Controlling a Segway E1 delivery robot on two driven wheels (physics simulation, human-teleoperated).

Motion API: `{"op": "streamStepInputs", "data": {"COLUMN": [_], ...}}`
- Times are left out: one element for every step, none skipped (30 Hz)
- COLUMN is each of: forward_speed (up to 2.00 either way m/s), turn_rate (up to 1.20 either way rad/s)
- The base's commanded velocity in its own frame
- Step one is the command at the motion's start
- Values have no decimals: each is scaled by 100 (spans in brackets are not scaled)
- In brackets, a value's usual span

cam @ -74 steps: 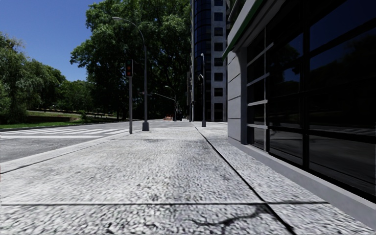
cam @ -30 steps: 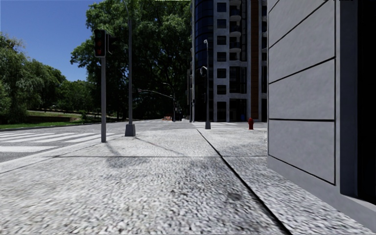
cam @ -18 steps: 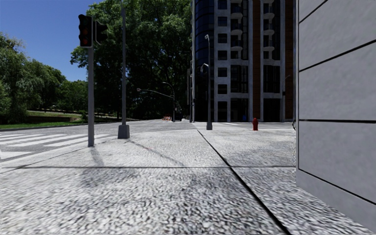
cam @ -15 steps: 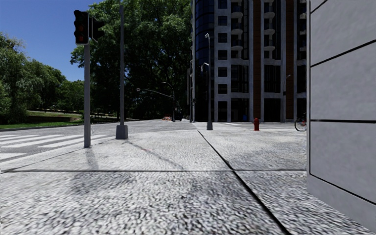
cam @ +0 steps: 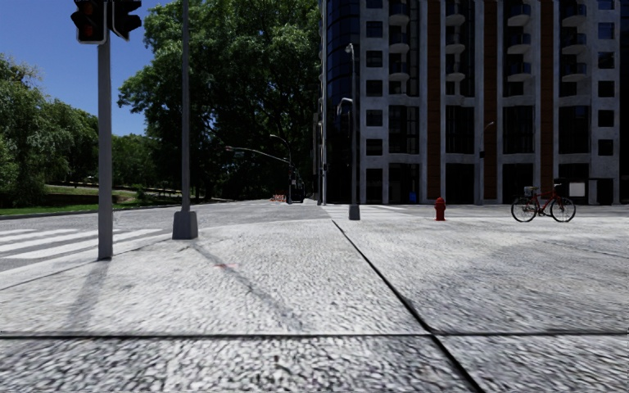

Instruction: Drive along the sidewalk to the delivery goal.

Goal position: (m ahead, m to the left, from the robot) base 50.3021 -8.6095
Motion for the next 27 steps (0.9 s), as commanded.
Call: {"op": "streamStepInputs", "data": {"forward_speed": [200, 200, 200, 200, 200, 200, 200, 200, 200, 200, 200, 200, 200, 200, 200, 200, 200, 200, 200, 200, 200, 200, 200, 200, 200, 200, 200], "turn_rate": [-7, -7, -15, -26, -40, -57, -67, -72, -74, -74, -74, -74, -74, -74, -74, -74, -74, -74, -74, -74, -32, -32, 0, 0, 0, 0, 0]}}
